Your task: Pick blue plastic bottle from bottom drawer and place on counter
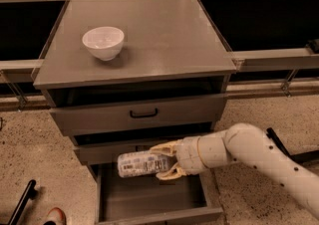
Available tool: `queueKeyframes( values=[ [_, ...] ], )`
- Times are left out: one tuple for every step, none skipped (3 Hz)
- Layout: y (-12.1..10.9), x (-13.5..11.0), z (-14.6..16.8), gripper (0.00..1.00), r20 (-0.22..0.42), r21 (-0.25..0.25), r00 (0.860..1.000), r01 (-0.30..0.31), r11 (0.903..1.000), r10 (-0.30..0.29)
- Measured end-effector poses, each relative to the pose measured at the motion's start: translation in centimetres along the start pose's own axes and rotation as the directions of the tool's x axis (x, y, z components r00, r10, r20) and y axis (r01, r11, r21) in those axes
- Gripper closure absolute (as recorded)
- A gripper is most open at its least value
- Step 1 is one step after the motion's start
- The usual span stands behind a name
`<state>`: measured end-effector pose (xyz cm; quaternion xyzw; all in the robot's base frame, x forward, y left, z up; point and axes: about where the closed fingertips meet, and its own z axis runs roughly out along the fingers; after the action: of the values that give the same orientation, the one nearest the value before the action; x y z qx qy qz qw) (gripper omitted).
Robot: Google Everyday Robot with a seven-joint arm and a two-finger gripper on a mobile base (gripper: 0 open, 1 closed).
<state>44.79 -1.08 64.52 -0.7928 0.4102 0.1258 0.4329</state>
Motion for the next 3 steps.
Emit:
queueKeyframes(
  values=[
    [-6.2,-3.4,-4.4,1.00,-0.040,-0.059,0.998,0.056,0.9967,-0.058],
    [-13.2,-7.0,-8.8,1.00,-0.067,-0.170,0.995,0.062,0.9836,-0.074],
    [-17.3,-8.1,-11.3,1.00,-0.083,-0.236,0.995,0.039,0.9710,-0.060]
  ],
)
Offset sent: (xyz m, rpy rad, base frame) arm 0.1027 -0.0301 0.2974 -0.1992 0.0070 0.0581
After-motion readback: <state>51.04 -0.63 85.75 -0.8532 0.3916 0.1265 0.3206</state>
